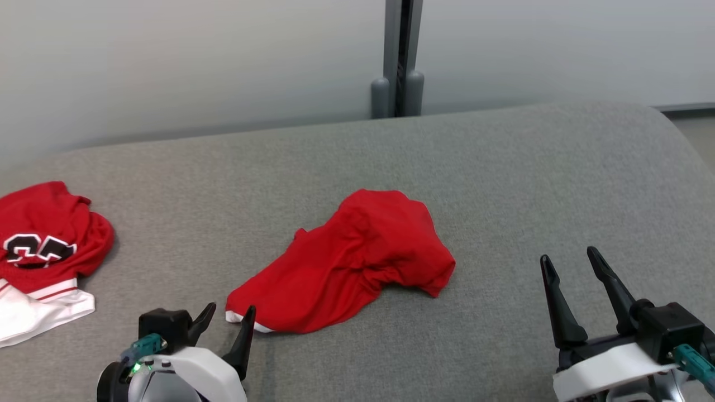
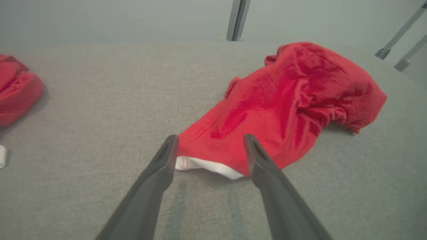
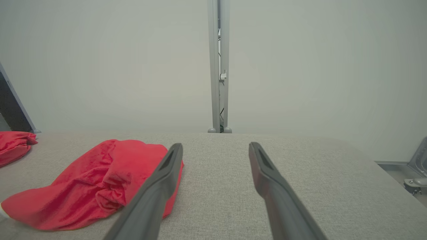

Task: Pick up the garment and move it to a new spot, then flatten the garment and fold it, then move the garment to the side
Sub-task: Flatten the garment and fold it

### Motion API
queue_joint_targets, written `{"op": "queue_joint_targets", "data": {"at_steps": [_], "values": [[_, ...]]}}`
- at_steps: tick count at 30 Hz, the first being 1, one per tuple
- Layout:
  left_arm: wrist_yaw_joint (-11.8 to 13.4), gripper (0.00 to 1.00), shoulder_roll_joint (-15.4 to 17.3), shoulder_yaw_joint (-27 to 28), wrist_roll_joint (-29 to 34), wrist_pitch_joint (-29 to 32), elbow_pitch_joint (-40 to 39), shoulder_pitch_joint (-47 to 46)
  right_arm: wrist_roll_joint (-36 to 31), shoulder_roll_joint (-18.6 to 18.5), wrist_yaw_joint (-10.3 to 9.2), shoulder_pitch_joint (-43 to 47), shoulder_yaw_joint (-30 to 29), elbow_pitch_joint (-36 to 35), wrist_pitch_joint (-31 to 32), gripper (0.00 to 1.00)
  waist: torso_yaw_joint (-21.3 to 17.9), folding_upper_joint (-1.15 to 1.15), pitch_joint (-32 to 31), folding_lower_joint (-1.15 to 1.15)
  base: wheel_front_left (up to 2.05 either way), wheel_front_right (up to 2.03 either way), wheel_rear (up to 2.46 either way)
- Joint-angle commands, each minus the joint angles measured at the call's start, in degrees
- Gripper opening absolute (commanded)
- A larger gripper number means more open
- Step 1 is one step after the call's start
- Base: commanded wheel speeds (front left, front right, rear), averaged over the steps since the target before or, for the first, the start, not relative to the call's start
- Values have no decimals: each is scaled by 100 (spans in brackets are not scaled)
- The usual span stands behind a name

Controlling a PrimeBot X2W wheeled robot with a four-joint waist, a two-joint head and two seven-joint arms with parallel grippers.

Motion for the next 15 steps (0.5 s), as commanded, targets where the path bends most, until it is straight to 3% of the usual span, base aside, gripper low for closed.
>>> {"op": "queue_joint_targets", "data": {"at_steps": [1, 13, 14, 15], "values": [[-75, 100, -26, 25, -91, 21, 193, -192, 52, -28, 1, -106, 7, 7, -54, 100, -192, 0, 271, 0, 0, 0, 0], [-384, 100, -79, 42, -324, 242, 1883, -1062, 98, -12, 1, -465, 22, 236, -284, 100, -552, 0, 927, 0, 0, 0, 0], [-421, 63, -94, 23, -329, 226, 1954, -1096, 107, -9, 1, -483, 17, 257, -308, 100, -559, 0, 948, 0, 0, 0, 0], [-451, 0, -110, 8, -329, 176, 1995, -1116, 112, -7, 1, -496, 1, 272, -330, 100, -559, 0, 960, 0, 0, 0, 0]]}}
